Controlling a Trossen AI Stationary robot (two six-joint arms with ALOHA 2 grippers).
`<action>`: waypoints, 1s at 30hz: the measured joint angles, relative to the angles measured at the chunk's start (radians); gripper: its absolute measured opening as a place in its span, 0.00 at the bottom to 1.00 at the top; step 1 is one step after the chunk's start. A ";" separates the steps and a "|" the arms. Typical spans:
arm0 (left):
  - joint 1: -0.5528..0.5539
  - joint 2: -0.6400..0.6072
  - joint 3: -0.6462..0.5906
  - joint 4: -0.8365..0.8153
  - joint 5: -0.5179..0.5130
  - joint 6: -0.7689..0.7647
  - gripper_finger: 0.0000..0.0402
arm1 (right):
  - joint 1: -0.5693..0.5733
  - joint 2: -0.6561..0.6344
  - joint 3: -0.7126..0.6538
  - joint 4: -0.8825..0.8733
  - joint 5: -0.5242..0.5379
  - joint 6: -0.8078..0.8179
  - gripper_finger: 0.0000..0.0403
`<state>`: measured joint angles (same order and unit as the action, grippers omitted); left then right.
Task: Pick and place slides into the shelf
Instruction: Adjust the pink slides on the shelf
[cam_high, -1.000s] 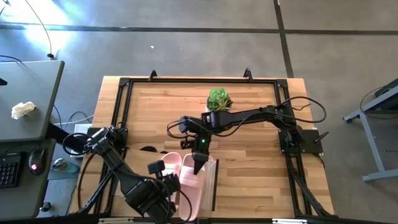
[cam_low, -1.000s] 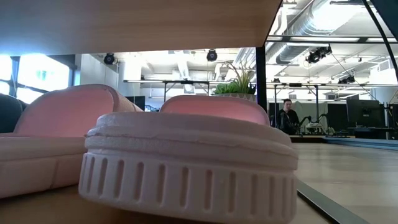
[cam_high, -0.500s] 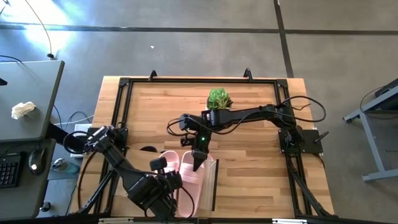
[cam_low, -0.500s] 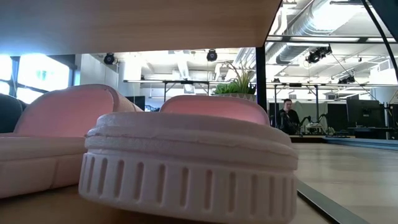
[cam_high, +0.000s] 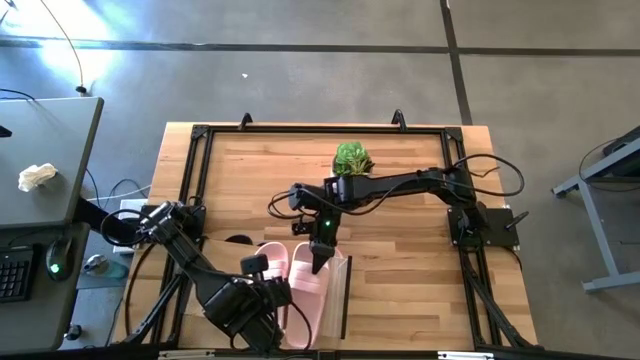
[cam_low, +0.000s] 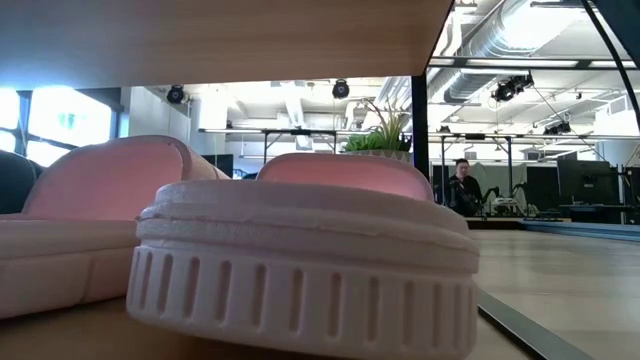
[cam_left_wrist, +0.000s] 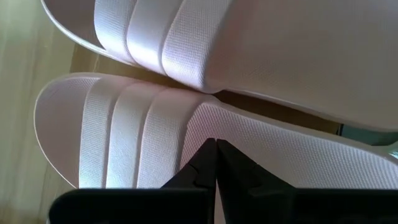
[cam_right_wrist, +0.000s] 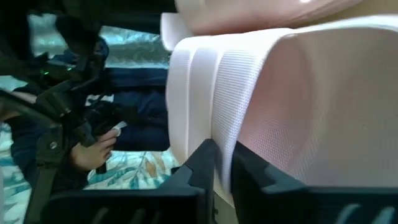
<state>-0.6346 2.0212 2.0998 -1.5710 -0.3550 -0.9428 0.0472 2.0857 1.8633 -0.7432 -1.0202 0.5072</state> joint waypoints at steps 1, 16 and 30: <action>0.000 -0.003 0.000 0.000 0.000 0.000 0.00 | -0.001 0.000 0.000 0.000 0.006 0.000 0.06; 0.000 -0.084 0.000 0.000 0.001 0.002 0.00 | -0.013 0.001 0.000 -0.038 0.051 0.008 0.31; 0.000 -0.116 0.000 0.000 0.006 -0.004 0.00 | -0.028 0.000 0.000 -0.106 -0.006 0.016 0.31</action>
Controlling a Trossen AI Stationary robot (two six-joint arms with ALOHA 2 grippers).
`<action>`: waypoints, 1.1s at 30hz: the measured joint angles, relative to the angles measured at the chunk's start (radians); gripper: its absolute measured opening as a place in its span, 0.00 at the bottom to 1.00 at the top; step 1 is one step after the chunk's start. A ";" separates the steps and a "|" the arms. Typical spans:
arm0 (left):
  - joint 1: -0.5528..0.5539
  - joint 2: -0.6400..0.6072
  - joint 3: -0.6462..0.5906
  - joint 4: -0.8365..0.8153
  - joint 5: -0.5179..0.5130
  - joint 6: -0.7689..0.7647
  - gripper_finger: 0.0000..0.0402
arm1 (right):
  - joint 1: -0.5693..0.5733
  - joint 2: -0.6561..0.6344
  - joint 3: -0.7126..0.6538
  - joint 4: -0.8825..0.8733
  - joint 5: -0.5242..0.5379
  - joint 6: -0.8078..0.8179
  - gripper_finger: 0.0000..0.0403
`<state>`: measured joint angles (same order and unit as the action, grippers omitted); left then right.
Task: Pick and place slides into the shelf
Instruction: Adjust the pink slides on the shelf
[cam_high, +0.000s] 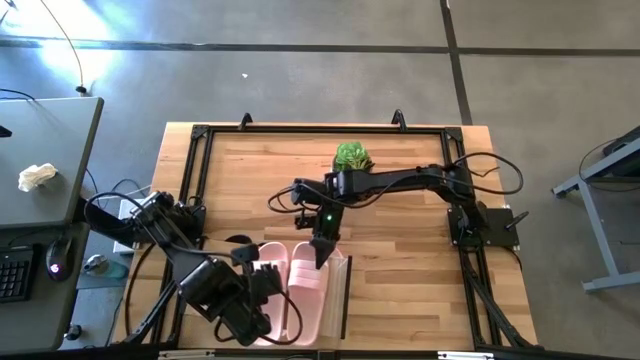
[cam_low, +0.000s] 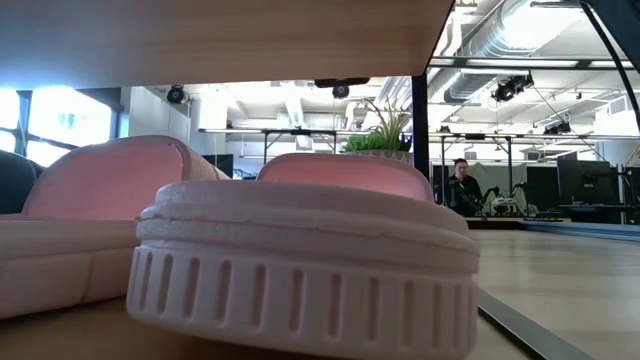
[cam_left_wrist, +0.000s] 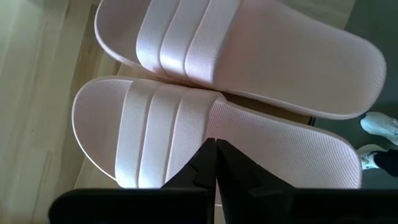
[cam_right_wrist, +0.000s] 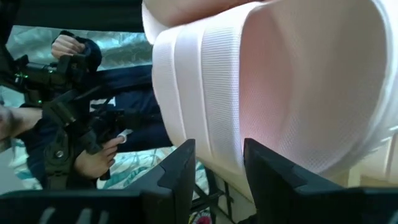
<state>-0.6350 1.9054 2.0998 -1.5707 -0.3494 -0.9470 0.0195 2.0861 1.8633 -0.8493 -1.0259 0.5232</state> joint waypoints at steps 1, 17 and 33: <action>0.000 -0.002 0.000 0.000 0.001 0.000 0.00 | 0.000 0.000 0.000 -0.007 -0.009 0.000 0.31; 0.000 -0.015 0.000 0.000 -0.010 0.005 0.00 | -0.025 -0.068 0.000 -0.014 0.121 -0.006 0.31; 0.001 -0.113 0.000 0.000 -0.114 -0.046 0.00 | -0.041 -0.138 0.000 -0.182 0.318 -0.097 0.28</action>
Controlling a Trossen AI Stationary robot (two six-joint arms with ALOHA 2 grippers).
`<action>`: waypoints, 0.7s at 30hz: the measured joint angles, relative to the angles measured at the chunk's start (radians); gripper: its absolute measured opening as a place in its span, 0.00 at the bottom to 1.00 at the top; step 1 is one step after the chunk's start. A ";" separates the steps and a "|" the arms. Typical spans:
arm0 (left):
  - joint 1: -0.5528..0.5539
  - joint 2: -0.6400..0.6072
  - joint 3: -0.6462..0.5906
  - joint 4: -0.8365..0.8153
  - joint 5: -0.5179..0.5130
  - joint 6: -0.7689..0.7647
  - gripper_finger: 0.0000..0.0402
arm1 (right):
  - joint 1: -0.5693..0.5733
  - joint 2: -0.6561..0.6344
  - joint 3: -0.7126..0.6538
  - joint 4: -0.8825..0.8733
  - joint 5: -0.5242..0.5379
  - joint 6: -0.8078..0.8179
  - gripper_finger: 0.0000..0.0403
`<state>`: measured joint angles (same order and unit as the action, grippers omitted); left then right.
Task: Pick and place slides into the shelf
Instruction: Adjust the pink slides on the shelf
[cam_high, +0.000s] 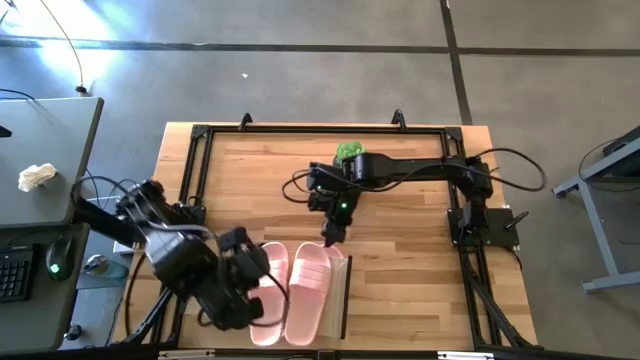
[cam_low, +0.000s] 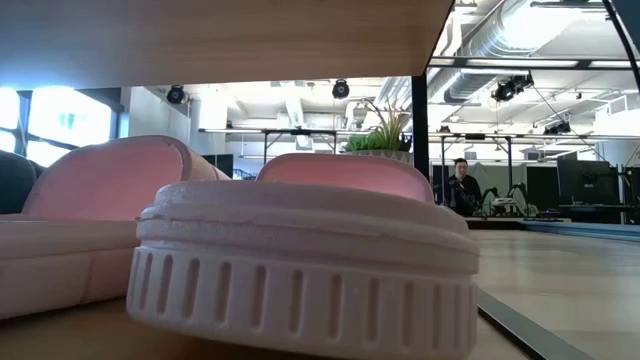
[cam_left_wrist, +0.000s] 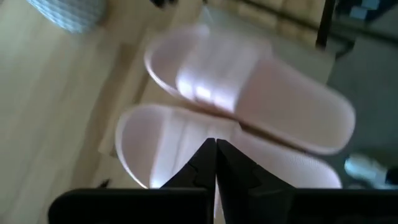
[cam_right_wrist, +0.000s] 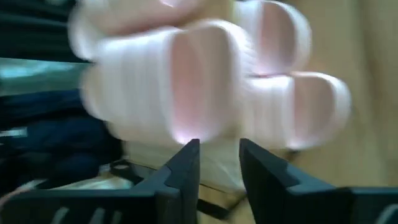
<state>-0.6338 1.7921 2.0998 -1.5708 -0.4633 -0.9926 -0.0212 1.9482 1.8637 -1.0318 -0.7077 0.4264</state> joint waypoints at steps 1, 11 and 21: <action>0.000 -0.018 -0.002 0.000 -0.023 -0.004 0.00 | 0.002 -0.006 0.000 -0.029 0.032 -0.017 0.26; 0.028 -0.315 -0.470 -0.003 0.072 -0.151 0.00 | 0.066 -0.010 0.000 -0.093 0.231 -0.117 0.02; 0.045 -0.414 -0.743 0.112 0.173 -0.253 0.00 | 0.123 -0.006 0.000 -0.113 0.316 -0.090 0.01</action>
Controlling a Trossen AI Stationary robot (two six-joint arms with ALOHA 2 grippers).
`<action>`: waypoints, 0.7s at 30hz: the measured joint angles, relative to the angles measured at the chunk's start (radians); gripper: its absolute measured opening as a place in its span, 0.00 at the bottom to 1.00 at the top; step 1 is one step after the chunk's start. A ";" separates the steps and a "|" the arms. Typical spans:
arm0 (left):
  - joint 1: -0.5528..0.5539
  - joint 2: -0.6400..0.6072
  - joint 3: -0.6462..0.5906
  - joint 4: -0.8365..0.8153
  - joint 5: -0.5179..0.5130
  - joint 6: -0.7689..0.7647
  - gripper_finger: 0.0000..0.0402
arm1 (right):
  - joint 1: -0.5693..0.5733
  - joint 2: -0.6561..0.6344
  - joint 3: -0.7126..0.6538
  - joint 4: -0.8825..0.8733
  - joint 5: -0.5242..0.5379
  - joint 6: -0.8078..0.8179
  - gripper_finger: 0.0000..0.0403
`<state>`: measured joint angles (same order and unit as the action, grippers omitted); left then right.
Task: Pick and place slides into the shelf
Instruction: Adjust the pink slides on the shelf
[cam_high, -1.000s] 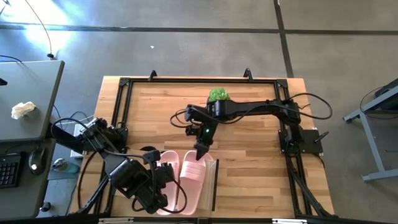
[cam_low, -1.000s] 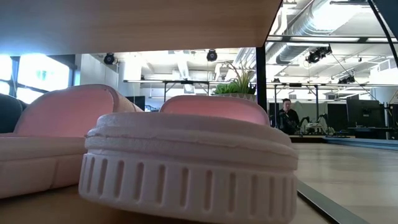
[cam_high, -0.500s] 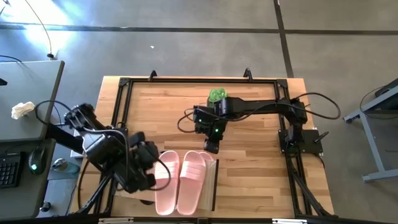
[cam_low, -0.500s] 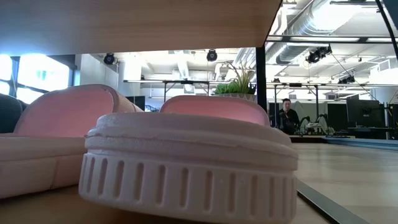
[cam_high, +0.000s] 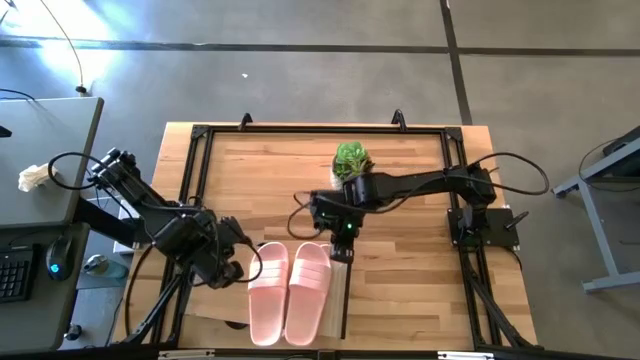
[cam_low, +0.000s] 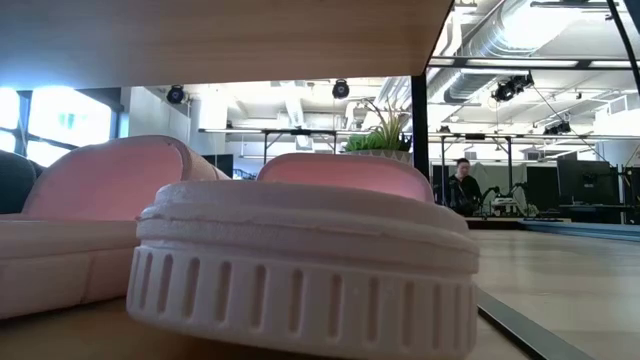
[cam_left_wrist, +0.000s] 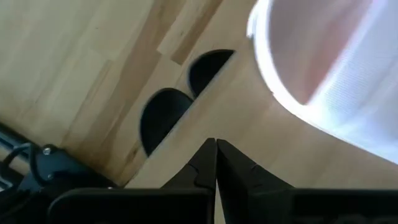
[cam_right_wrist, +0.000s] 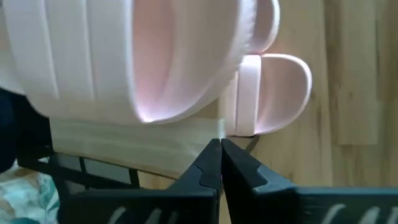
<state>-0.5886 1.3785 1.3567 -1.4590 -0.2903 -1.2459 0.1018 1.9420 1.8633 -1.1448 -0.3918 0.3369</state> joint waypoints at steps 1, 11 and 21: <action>0.001 0.000 -0.013 0.001 0.000 0.000 0.00 | 0.007 0.001 0.000 -0.003 0.005 0.002 0.01; 0.056 0.013 -0.079 0.131 -0.018 0.036 0.00 | 0.059 0.011 0.000 0.007 0.059 0.002 0.00; 0.087 0.020 -0.084 0.192 -0.019 0.091 0.00 | 0.118 0.042 0.000 0.016 0.053 0.007 0.00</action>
<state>-0.5018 1.3986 1.2732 -1.2665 -0.3090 -1.1546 0.2194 1.9842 1.8633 -1.1286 -0.3392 0.3436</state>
